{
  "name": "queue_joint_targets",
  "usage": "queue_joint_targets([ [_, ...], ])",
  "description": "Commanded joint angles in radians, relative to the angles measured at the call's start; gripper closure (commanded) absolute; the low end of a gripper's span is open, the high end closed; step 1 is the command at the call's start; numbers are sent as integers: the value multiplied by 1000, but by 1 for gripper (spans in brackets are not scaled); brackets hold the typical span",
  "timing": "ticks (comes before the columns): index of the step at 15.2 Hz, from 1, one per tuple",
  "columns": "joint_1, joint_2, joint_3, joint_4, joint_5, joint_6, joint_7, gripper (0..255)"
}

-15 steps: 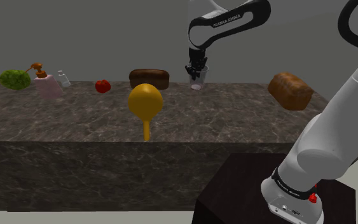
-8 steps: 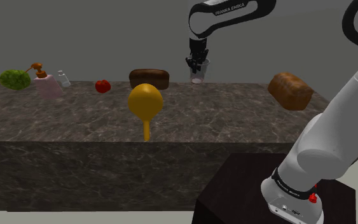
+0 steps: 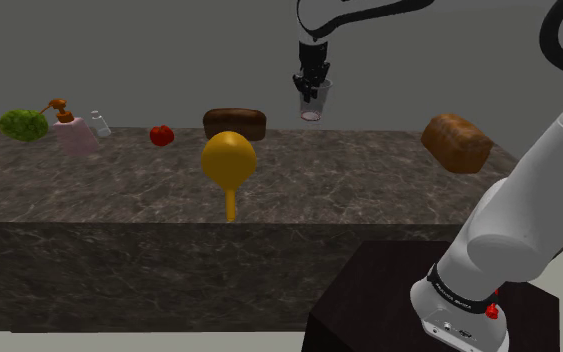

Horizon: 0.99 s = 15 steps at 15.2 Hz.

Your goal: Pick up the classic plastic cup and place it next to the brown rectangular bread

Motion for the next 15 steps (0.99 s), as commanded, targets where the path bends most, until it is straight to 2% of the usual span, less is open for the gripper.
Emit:
queue_joint_targets([
  [1, 1, 1, 1, 30, 1, -28, -3, 255],
  [4, 1, 3, 2, 58, 3, -55, -8, 255],
  [15, -108, -113, -141, -72, -6, 2, -249, 255],
])
